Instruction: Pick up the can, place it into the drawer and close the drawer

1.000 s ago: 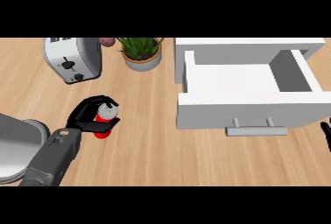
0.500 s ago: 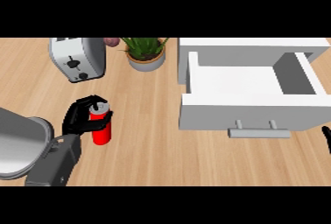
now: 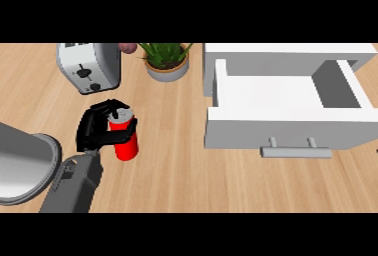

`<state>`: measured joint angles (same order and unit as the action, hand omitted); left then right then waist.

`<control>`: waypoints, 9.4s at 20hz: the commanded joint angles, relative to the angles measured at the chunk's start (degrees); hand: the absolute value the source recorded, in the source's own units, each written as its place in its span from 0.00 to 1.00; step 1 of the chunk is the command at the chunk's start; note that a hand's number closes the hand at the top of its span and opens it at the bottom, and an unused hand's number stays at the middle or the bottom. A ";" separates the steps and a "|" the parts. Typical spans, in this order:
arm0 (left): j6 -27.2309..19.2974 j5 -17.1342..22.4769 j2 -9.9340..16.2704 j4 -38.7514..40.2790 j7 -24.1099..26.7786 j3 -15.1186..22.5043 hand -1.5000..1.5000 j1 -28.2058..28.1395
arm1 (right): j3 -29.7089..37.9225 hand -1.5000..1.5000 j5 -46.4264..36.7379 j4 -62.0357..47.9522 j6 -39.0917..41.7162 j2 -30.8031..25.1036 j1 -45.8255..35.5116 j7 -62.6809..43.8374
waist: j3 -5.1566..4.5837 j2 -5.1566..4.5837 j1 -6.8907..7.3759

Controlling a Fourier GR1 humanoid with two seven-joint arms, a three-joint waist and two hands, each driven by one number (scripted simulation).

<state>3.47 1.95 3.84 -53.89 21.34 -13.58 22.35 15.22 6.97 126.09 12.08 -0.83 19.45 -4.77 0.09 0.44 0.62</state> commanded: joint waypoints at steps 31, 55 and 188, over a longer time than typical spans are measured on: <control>-31.42 2.55 -3.84 -5.50 -38.15 24.59 1.00 43.47 | 0.48 0.00 -1.09 -1.52 0.07 -0.49 -4.26 -1.80 | -0.06 -0.62 -1.95; -34.59 19.54 -3.84 26.43 -25.91 32.56 1.00 62.42 | -0.06 0.00 -1.02 -3.03 0.31 -1.09 -6.86 -0.46 | 0.05 -1.46 -5.10; -47.39 24.24 26.38 -24.69 -35.71 48.32 0.00 25.10 | 5.22 0.00 -67.68 -109.18 -52.51 -9.30 -85.37 18.93 | 0.20 -2.46 5.13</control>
<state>-43.99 26.63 30.38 -78.13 -15.21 34.81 48.81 15.82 -66.70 15.15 -40.07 -12.58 -61.78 10.84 0.09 -1.46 4.22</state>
